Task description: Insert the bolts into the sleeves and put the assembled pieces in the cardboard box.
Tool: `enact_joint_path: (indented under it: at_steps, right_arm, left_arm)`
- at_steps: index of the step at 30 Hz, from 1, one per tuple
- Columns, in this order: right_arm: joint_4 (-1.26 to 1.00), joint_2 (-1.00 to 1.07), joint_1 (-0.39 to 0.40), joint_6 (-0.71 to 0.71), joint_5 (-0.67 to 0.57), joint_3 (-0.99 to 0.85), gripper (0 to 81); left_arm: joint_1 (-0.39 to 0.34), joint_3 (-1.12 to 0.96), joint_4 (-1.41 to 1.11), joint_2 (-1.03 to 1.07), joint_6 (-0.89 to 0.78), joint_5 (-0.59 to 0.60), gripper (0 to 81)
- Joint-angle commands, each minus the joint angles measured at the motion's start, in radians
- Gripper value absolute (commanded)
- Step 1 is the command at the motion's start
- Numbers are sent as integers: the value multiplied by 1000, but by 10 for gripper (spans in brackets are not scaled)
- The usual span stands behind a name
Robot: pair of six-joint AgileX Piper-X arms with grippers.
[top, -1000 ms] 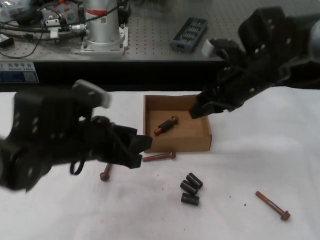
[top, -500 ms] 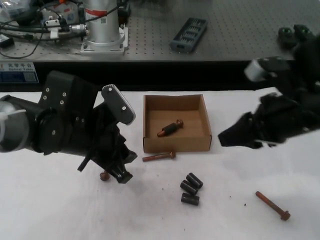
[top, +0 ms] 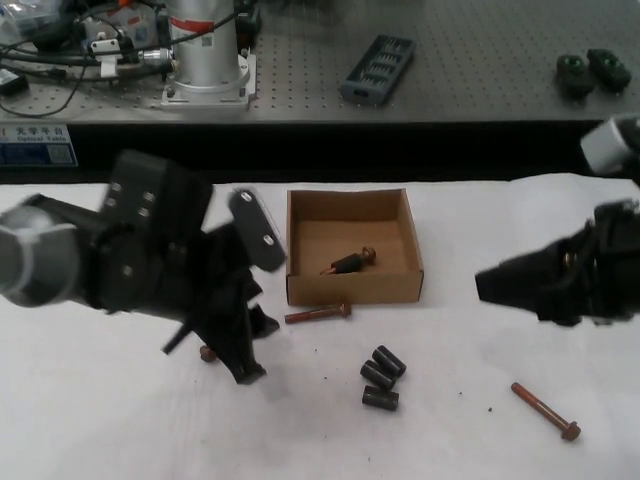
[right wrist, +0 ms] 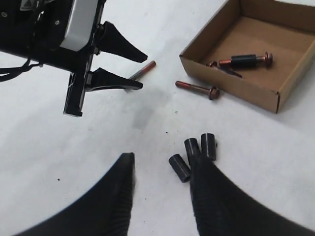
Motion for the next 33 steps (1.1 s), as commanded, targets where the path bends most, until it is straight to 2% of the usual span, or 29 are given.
enact_joint_path:
  at_steps: [1, 7, 13, 20, 33]
  right_arm:
    - [-9, -21, -5, 15, -11, 32, 292]
    - [-8, -64, -5, 26, -10, 84, 292]
    - [-8, -119, -5, 30, -7, 110, 292]
    - [-8, -144, -5, 43, -7, 129, 292]
    - [-8, -144, -5, 53, -9, 131, 292]
  left_arm:
    - [-12, -17, 2, 14, 27, -19, 342]
    - [-56, -117, 54, 99, 107, -79, 342]
    - [-57, -212, 131, 150, 202, -134, 342]
    - [-57, -259, 163, 176, 216, -102, 342]
    - [-118, -285, 212, 217, 236, -50, 342]
